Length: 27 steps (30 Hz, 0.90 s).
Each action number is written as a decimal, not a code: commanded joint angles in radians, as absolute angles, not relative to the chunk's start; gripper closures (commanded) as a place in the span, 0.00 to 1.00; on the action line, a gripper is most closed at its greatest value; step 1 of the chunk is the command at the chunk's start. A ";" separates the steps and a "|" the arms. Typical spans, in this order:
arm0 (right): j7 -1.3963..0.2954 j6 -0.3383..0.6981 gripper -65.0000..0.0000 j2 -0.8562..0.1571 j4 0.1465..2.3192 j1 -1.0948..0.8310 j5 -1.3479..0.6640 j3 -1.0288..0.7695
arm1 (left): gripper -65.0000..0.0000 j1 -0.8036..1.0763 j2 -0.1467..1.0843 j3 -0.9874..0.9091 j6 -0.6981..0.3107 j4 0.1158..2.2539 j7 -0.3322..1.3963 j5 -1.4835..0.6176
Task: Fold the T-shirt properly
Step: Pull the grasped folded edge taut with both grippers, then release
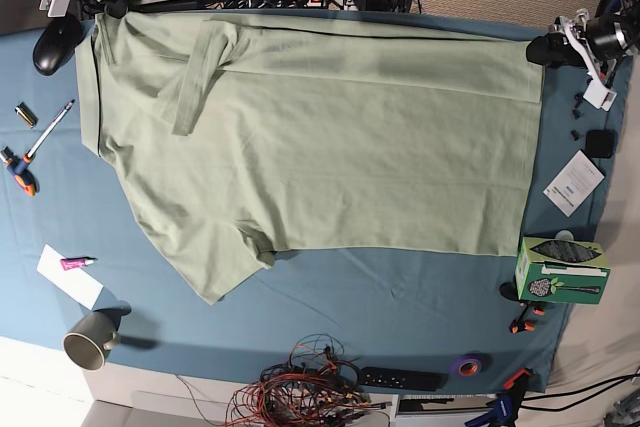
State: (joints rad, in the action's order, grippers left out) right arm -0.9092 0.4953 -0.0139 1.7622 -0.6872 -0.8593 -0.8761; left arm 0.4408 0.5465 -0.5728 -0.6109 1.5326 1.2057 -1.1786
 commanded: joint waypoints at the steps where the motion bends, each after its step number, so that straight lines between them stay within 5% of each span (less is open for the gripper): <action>1: -0.902 0.503 0.70 -0.025 1.777 -0.702 -0.875 -0.885 | 0.69 0.450 0.566 -0.587 -0.604 1.541 1.224 -1.153; 12: -0.904 0.543 0.70 -0.025 1.935 -0.746 -0.843 -0.885 | 0.69 0.453 0.566 -0.785 -0.604 1.541 1.236 -1.216; 27: -0.909 0.543 0.70 0.003 1.956 -0.792 -0.841 -0.885 | 0.69 0.453 0.566 -0.791 -0.630 1.541 1.234 -1.228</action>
